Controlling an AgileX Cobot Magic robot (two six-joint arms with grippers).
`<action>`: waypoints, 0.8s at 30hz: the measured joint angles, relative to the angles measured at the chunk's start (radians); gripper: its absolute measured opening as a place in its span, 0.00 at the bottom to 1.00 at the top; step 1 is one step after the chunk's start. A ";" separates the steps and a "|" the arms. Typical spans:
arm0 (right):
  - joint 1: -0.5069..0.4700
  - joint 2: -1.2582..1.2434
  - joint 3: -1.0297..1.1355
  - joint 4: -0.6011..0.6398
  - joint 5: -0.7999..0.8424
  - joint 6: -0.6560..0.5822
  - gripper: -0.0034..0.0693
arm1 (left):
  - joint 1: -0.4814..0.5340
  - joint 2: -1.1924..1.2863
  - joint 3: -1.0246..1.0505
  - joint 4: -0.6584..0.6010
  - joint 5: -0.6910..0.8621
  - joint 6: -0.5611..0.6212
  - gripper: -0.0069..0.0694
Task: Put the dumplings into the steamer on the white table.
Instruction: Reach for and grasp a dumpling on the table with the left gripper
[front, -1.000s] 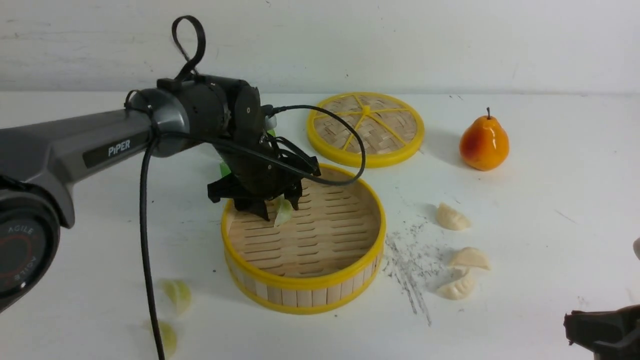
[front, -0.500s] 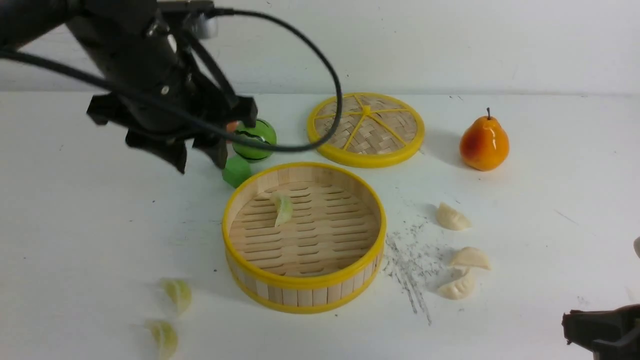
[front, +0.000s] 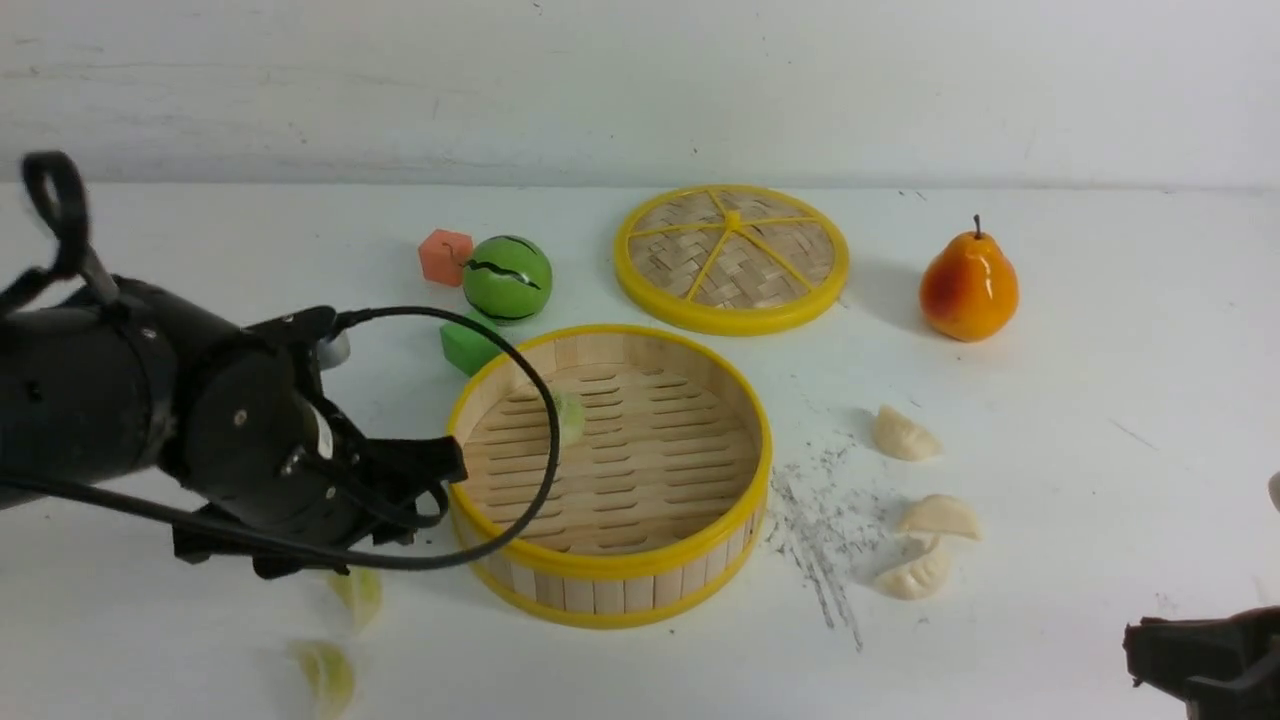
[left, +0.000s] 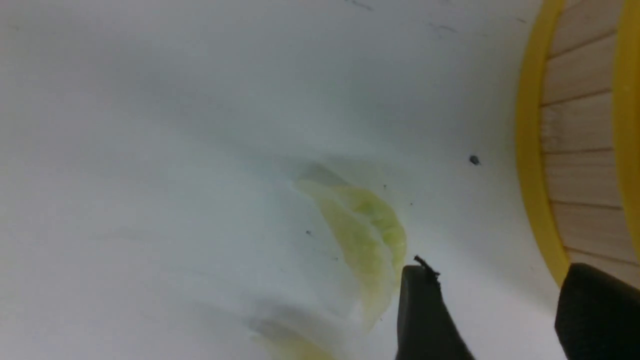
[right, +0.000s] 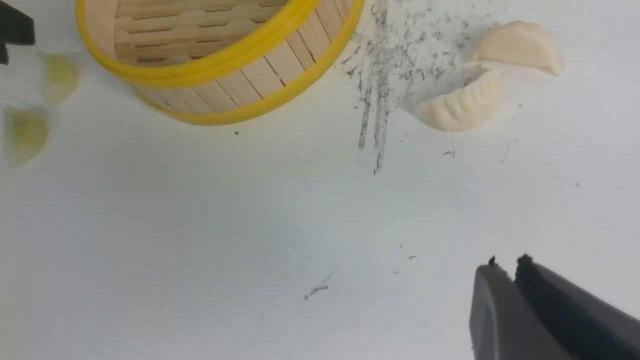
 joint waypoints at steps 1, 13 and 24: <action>0.000 0.000 0.000 0.000 0.000 0.000 0.13 | 0.000 0.016 0.000 0.030 -0.008 -0.036 0.56; 0.000 0.000 0.000 0.002 -0.003 0.000 0.14 | 0.000 0.160 0.000 0.238 -0.027 -0.278 0.54; 0.000 0.000 0.000 0.002 -0.004 0.000 0.15 | 0.000 0.121 -0.081 0.264 0.057 -0.143 0.35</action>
